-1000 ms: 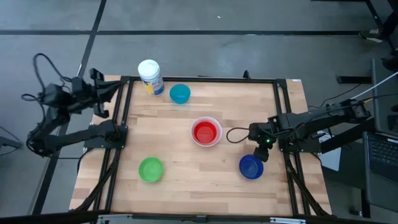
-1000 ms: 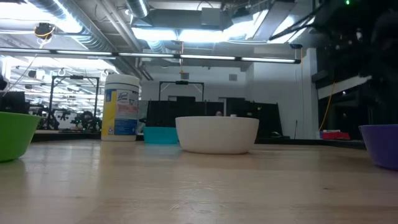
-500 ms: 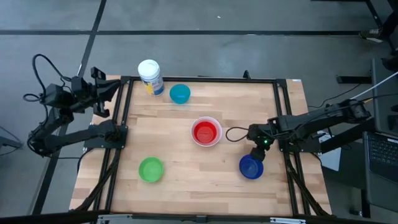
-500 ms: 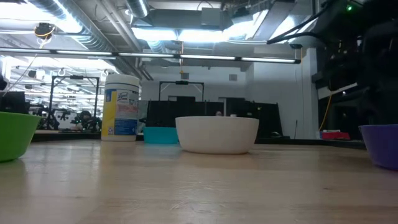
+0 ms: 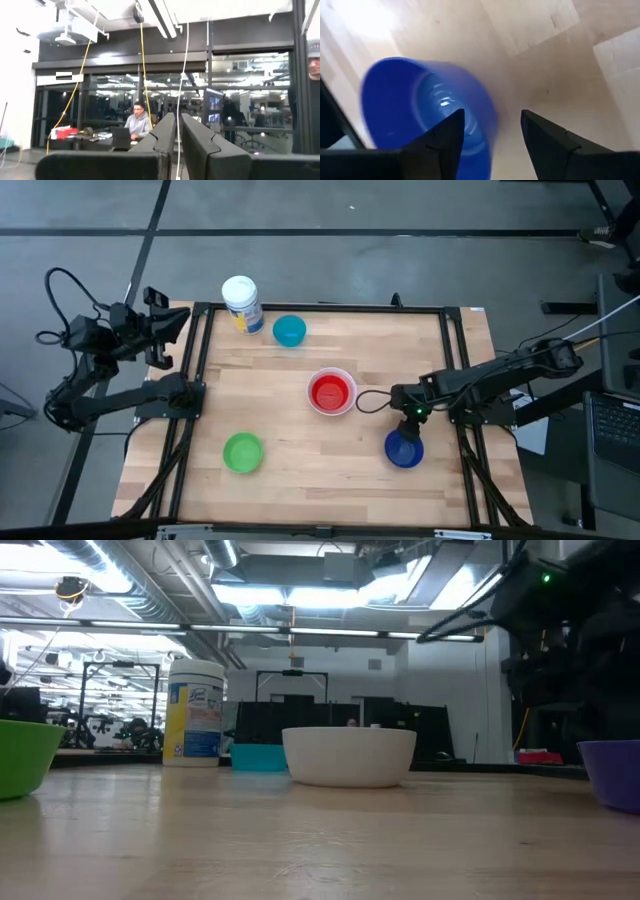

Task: Nest bowls inside each other
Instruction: Stack the blue bowl in the red bowl

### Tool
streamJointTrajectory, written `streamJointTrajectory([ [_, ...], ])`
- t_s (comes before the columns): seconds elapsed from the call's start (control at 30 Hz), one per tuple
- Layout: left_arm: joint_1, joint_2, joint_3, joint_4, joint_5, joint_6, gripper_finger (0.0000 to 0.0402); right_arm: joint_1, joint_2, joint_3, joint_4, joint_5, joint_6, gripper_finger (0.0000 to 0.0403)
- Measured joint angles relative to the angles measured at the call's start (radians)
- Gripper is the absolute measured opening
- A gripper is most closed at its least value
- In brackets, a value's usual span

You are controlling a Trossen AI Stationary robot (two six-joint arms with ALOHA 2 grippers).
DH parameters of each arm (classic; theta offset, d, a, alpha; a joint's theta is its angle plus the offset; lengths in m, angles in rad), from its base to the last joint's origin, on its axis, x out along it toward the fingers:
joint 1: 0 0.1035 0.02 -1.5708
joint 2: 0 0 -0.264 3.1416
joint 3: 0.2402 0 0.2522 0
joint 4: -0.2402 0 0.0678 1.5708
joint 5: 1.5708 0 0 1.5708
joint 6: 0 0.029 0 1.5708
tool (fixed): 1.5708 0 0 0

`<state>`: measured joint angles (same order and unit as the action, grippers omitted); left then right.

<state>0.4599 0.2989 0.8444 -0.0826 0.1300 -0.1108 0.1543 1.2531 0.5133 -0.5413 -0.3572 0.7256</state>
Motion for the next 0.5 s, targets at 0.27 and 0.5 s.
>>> streamJointTrajectory([
  [0.27,0.0,0.0,0.0,0.006,-0.004,-0.008,0.0029,-0.002,0.107,0.012,-0.015,0.031,-0.04,0.0072],
  [0.5,0.0,0.0,0.0,0.0,-0.045,-0.003,0.0029,-0.011,0.109,0.199,-0.025,0.103,-0.09,0.0006],
])
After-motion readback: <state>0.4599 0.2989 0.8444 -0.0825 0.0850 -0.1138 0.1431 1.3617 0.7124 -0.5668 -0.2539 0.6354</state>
